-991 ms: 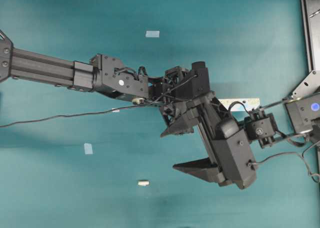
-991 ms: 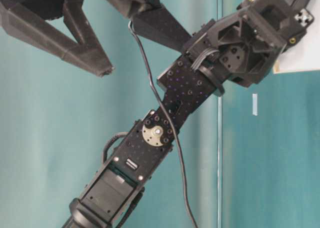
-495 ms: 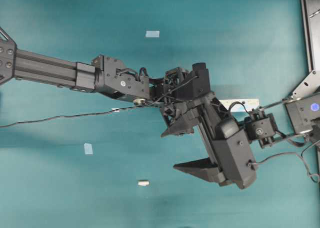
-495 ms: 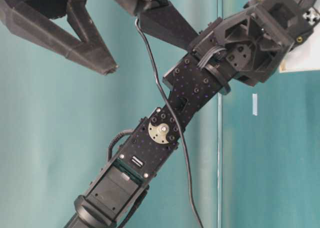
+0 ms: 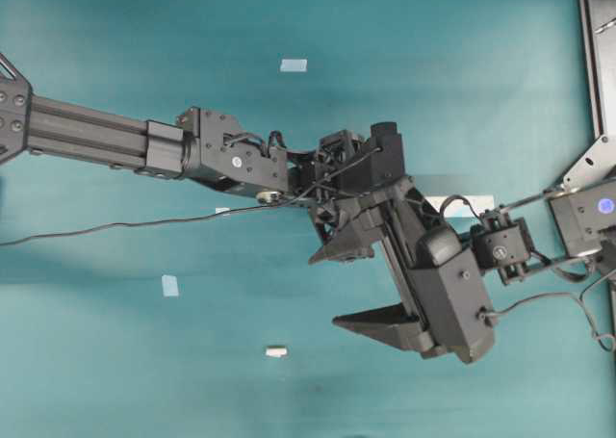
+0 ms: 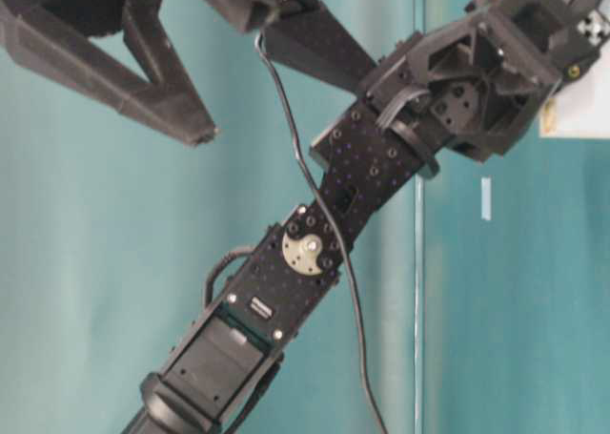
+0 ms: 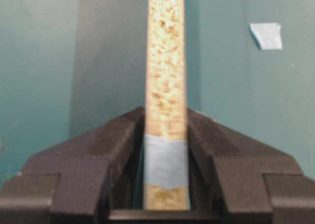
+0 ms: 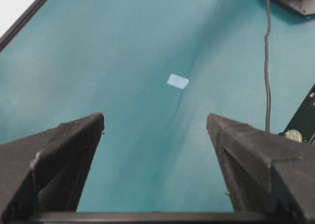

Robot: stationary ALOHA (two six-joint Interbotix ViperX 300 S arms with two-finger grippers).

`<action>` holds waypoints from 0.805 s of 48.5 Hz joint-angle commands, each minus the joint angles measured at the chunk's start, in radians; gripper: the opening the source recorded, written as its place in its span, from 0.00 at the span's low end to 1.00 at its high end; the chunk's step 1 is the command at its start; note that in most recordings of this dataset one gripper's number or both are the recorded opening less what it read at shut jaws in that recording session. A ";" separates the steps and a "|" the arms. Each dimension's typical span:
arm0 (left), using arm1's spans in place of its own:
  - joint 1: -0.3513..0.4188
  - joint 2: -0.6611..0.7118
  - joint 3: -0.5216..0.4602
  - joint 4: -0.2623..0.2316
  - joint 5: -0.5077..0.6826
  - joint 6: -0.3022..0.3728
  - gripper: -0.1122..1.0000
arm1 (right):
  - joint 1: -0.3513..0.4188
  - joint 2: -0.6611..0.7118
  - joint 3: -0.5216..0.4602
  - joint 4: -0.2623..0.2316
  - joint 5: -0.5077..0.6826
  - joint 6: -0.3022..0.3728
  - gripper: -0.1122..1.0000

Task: Move the wooden board into place and insert the rod into its hole.

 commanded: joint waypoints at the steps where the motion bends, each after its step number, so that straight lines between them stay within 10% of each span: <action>1: -0.003 -0.021 -0.021 0.003 -0.012 0.005 0.38 | 0.003 -0.008 -0.009 0.000 -0.009 0.000 0.99; 39: -0.006 -0.176 0.207 0.002 -0.028 0.002 0.42 | 0.003 -0.008 0.003 0.000 -0.003 0.002 0.99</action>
